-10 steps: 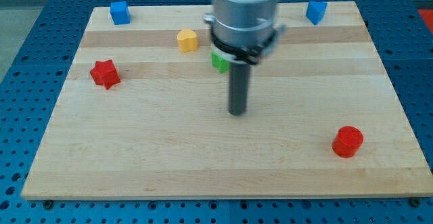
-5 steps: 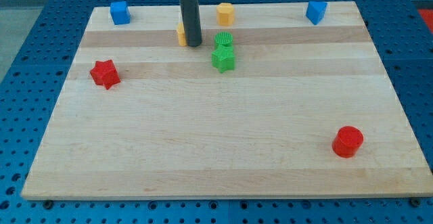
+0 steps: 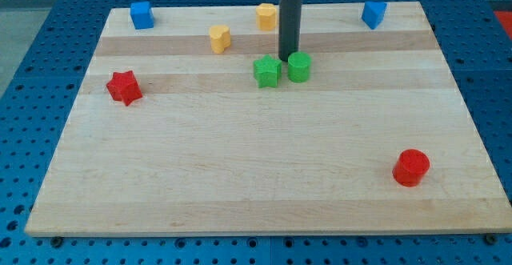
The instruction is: Slide the green circle vertical to the red circle
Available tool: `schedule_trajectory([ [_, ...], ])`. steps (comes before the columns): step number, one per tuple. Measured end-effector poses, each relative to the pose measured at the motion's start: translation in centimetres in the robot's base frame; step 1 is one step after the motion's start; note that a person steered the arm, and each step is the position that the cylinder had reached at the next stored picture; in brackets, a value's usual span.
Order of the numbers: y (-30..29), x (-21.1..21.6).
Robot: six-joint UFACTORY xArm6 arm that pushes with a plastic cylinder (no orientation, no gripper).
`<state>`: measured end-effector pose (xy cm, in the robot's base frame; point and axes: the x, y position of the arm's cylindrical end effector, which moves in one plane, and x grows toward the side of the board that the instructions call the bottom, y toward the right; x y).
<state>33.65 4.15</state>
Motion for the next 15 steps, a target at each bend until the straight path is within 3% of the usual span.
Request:
schedule_trajectory([
  [3, 0.4, 6.0],
  [6, -1.8, 8.7],
  [9, 1.3, 8.7],
  [12, 8.0, 8.3],
  [15, 8.2, 7.2],
])
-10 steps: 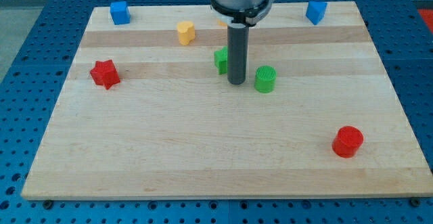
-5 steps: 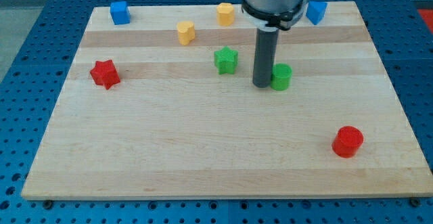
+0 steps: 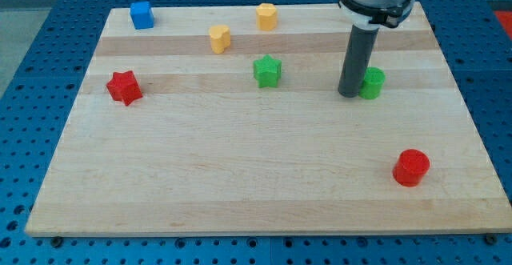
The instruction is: Slide the green circle vertical to the red circle
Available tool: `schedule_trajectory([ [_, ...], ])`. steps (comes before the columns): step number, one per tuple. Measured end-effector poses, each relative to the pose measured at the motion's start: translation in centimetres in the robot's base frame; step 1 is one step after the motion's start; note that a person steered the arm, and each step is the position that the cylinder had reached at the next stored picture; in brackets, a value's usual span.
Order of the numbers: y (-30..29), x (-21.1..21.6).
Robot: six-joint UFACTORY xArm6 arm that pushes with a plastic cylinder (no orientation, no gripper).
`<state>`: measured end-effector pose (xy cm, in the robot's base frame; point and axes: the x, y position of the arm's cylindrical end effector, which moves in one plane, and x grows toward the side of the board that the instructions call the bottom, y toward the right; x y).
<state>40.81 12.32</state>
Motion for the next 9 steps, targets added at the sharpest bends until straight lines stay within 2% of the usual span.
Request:
schedule_trajectory([
  [2, -1.5, -0.9],
  [6, 3.8, -0.9],
  [9, 4.1, -1.2],
])
